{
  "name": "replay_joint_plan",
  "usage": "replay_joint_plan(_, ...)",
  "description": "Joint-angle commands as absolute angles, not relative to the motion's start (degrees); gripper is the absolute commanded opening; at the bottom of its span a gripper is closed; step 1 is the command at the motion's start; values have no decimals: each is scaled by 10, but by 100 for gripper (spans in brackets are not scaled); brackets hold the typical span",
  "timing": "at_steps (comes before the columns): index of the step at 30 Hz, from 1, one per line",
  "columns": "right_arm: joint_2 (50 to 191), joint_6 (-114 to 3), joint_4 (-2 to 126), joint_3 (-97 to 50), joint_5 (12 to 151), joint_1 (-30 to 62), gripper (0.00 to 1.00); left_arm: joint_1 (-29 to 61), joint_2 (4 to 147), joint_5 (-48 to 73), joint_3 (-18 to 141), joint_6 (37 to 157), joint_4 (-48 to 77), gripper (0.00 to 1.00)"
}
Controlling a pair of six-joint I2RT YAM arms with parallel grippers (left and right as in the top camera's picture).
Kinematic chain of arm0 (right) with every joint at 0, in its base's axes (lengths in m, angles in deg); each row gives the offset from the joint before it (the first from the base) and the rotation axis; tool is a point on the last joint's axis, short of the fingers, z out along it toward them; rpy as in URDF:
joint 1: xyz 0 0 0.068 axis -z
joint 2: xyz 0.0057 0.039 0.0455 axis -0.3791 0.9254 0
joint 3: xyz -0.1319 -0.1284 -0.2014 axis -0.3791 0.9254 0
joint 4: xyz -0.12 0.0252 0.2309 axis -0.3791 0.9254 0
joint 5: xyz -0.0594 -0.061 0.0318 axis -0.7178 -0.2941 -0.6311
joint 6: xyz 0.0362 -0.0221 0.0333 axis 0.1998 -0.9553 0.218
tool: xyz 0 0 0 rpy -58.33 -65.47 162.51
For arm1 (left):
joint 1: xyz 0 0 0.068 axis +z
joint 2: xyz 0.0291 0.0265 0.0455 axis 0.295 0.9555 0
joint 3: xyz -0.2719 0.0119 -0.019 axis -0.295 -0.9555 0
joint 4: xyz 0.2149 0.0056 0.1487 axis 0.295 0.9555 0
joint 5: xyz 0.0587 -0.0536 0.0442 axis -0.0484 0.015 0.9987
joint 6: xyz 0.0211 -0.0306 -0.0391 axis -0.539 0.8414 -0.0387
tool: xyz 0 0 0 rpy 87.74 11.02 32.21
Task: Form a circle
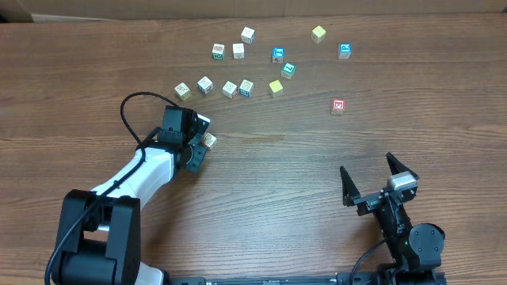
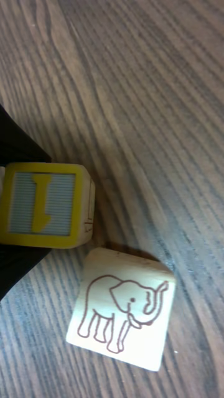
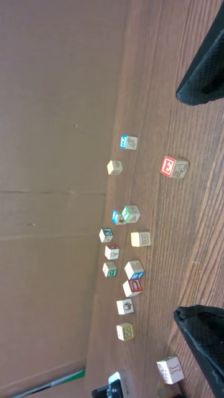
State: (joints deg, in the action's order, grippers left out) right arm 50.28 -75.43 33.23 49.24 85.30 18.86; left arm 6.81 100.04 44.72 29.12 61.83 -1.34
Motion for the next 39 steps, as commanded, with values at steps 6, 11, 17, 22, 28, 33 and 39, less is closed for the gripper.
replay_joint_plan(6, 499, -755, 329, 498, 853, 190, 100, 74, 1004, 450, 288, 603, -28, 31)
replay_joint_plan(11, 499, -755, 329, 498, 853, 190, 100, 74, 1004, 450, 288, 603, -23, 31)
replay_joint_plan(17, 499, -755, 329, 498, 853, 190, 100, 74, 1004, 450, 288, 603, -11, 31)
replay_joint_plan(22, 499, -755, 329, 498, 853, 190, 100, 74, 1004, 431, 288, 593, -6, 31)
replay_joint_plan(28, 499, -755, 329, 498, 853, 190, 100, 75, 1004, 418, 288, 577, -9, 33)
replay_joint_plan(33, 499, -755, 329, 498, 853, 190, 100, 75, 1004, 426, 288, 578, -14, 33)
replay_joint_plan(39, 499, -755, 329, 498, 853, 190, 100, 75, 1004, 447, 288, 577, -20, 33)
